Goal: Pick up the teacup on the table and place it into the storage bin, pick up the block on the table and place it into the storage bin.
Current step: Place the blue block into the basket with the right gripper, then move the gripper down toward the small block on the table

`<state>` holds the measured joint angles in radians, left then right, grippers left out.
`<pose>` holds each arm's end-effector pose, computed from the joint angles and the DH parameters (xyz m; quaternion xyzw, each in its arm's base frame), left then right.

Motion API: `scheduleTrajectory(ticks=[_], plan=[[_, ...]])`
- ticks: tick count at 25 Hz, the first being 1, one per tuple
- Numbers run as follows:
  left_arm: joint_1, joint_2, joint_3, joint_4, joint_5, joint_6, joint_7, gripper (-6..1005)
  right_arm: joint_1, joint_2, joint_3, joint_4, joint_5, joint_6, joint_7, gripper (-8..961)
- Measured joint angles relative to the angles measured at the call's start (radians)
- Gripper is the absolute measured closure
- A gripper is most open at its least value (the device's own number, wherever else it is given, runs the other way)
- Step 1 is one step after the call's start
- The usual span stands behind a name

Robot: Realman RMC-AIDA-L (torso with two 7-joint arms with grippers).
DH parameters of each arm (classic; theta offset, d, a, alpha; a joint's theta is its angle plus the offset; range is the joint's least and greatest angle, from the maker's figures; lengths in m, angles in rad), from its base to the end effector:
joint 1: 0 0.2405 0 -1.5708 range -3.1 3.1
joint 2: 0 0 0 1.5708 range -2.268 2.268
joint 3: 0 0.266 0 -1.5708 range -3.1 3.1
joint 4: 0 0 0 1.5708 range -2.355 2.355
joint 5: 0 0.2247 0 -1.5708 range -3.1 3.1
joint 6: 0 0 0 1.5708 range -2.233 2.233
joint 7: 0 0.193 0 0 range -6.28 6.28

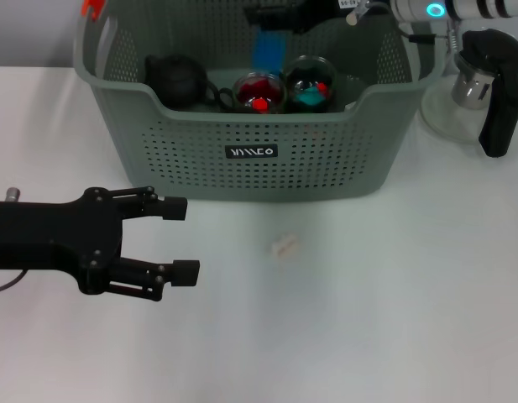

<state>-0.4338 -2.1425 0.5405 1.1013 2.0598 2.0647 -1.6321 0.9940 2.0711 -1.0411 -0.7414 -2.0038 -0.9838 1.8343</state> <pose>-0.2282 0.2944 0.0201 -0.9441 -0.1964 -0.2629 0.0325 0.0684 0.5159 -0.0595 -0.9452 0.1468 0.1697 0.2373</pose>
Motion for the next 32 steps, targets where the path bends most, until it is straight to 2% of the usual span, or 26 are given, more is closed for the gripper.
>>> scheduleTrajectory(ticks=[3,8,10,14,16,19,24,29,32], plan=[[0.002,-0.001,0.0,0.001,0.001,0.0,-0.001,48,-0.019,0.005,0.005,-0.041,0.004,-0.014,0.003,408],[0.001,-0.001,-0.001,0.001,0.001,0.0,-0.001,48,-0.107,0.002,0.018,-0.192,0.053,-0.145,0.029,242],[-0.001,-0.001,0.002,0.001,0.001,0.0,0.0,48,-0.145,-0.008,0.019,-0.248,0.063,-0.231,0.05,183],[0.0,-0.002,0.011,0.002,0.003,0.0,0.0,48,-0.221,-0.037,0.02,-0.375,0.039,-0.491,0.122,67],[0.0,-0.002,0.012,0.002,0.006,0.0,0.0,48,-0.254,-0.047,0.021,-0.441,0.009,-0.611,0.172,54],[-0.001,-0.002,0.018,0.004,0.008,0.0,0.0,48,-0.284,-0.051,0.018,-0.521,-0.071,-0.739,0.265,35],[-0.001,-0.002,0.027,0.005,0.012,0.0,0.002,48,-0.275,-0.026,-0.002,-0.551,-0.285,-0.811,0.434,30],[-0.003,-0.001,0.034,0.006,0.03,0.0,0.021,49,-0.216,0.024,-0.086,-0.501,-0.458,-0.793,0.526,32],[-0.004,-0.002,0.034,0.005,0.033,0.0,0.033,49,-0.178,0.03,-0.167,-0.439,-0.476,-0.738,0.57,33]])
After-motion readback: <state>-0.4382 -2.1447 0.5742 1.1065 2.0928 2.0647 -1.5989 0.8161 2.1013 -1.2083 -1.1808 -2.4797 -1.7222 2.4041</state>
